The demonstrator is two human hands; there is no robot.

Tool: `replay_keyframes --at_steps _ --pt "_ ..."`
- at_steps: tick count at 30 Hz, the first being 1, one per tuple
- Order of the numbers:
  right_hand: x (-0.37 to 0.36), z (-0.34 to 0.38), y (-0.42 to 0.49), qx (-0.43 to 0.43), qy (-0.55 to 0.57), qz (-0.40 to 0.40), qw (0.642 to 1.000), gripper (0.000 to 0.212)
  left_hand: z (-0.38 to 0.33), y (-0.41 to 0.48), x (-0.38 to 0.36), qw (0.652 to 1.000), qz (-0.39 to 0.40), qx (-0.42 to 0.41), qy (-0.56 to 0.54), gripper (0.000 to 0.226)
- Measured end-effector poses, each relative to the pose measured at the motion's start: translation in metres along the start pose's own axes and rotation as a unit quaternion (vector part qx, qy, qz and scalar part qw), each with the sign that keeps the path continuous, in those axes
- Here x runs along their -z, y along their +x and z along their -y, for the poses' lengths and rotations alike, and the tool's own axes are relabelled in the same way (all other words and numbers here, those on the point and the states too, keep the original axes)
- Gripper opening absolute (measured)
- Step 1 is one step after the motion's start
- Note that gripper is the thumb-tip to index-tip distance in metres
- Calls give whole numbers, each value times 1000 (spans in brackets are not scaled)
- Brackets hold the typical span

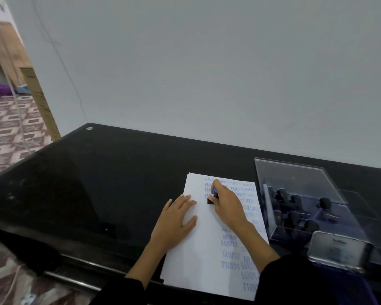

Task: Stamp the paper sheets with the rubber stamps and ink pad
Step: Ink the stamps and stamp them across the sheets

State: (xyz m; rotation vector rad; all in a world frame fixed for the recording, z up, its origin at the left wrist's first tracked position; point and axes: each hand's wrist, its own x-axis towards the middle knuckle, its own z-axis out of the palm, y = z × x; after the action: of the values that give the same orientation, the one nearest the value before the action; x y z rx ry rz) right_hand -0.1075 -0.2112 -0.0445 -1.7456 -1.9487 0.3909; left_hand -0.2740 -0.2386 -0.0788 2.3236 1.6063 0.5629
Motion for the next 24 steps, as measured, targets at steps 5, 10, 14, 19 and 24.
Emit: replay_keyframes --at_steps 5,10,14,19,24 --pt "26 -1 -20 12 71 -66 995 15 -4 2 7 999 23 18 -40 39" --pt "71 -15 -52 10 75 -117 990 13 -50 -2 4 995 -19 -25 -99 27" --pt "97 -29 -82 -3 88 -120 989 16 -104 -8 0 985 13 -76 -155 27" --pt "120 -53 -124 -14 50 -140 989 19 -149 -22 -12 973 52 -122 -191 28" --pt "153 -85 -149 -59 11 -146 987 21 -186 -21 -25 977 -22 -145 -154 24"
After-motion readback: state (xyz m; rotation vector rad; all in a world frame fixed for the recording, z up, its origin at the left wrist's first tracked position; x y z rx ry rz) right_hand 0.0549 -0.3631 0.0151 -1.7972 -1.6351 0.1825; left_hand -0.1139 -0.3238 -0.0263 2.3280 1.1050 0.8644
